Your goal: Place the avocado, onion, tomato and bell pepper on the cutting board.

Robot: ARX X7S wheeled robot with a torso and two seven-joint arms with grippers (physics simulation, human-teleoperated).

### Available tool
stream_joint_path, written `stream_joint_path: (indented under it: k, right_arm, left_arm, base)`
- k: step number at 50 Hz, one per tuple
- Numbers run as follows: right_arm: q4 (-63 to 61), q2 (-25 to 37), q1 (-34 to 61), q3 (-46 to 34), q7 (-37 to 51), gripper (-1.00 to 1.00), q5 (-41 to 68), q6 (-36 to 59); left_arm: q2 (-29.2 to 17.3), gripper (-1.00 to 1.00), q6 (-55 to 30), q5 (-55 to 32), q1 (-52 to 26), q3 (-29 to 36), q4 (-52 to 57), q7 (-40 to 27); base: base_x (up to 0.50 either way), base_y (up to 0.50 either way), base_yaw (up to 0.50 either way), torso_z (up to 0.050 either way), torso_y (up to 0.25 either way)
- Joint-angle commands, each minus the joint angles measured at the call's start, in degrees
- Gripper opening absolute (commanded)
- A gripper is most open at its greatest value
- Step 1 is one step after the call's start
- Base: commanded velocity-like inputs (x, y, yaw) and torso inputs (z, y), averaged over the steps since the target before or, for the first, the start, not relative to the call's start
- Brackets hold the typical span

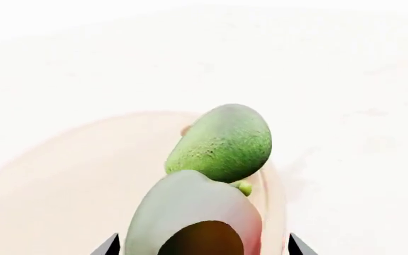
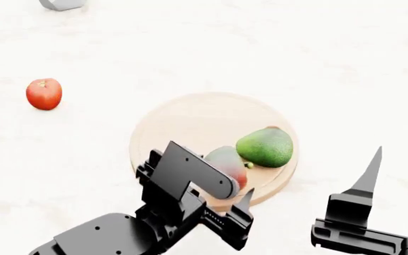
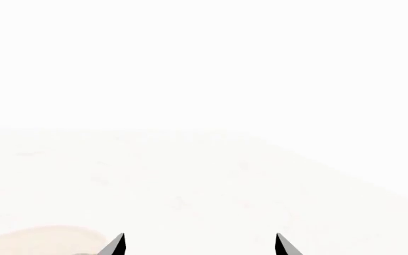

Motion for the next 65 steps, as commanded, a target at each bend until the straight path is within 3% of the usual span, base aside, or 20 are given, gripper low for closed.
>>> stream_joint_path:
  k: [1,6,10,17,26,31,36,42,49,65]
  right_arm:
    - [-0.08,0.07,-0.63,0.01,0.06,1.0,0.09,-0.46]
    - [-0.04,0.02,-0.62,-0.17,0.11,1.0,0.05,-0.57]
    - [0.03,0.0,-0.54,-0.3,0.12,1.0,0.09,-0.65]
    - [0.43,-0.53,-0.11,-1.23,-0.31,1.0,-0.78,-0.74]
    - [0.95,-1.3,2.92,-3.59,-0.57,1.0,-1.01,0.16]
    - [1.89,-2.49,4.33,-5.14,-3.72,1.0,-1.59,-0.69]
    - [2.92,-3.53,6.8,-7.67,-6.94,1.0,-4.94,-0.9]
    - [3.78,-3.29,10.17,-10.37,-8.89,1.0,-6.83,0.69]
    - [3.65,-2.12,11.39,-11.72,-10.91,1.0,-7.79,1.4]
    - [3.31,-1.94,15.23,-13.49,-10.08,1.0,-5.54,4.24]
  left_arm:
    - [-0.81,1.0,-0.26,-2.49,0.53,0.3,1.53,-0.57]
    - [-1.28,1.0,-0.72,-3.13,0.64,0.42,3.12,-0.87]
    - [-3.47,1.0,-3.98,-6.41,0.31,-1.25,12.77,-2.96]
    - [-9.37,1.0,-12.94,-19.29,-5.23,-12.97,38.71,-13.72]
    - [-17.14,1.0,-17.11,-30.39,-6.91,-24.79,51.28,-23.47]
    - [-24.78,1.0,-17.53,-34.48,-2.41,-31.49,56.34,-27.83]
    - [-32.17,1.0,-15.6,-35.0,7.4,-38.26,60.75,-31.02]
    - [-37.1,1.0,-12.37,-34.21,17.95,-46.03,63.91,-34.13]
    - [-37.87,1.0,-10.36,-32.7,23.5,-49.28,65.26,-35.39]
    - [-38.44,1.0,-10.01,-33.6,23.36,-50.38,65.11,-36.38]
  base:
    - [0.0,0.0,0.0,0.0,0.0]
    - [0.0,0.0,0.0,0.0,0.002]
    - [0.0,0.0,0.0,0.0,0.0]
    - [0.0,0.0,0.0,0.0,0.0]
    - [0.0,0.0,0.0,0.0,0.0]
    - [0.0,0.0,0.0,0.0,0.0]
    - [0.0,0.0,0.0,0.0,0.0]
    - [0.0,0.0,0.0,0.0,0.0]
    - [0.0,0.34,0.0,0.0,0.0]
    - [0.0,0.5,0.0,0.0,0.0]
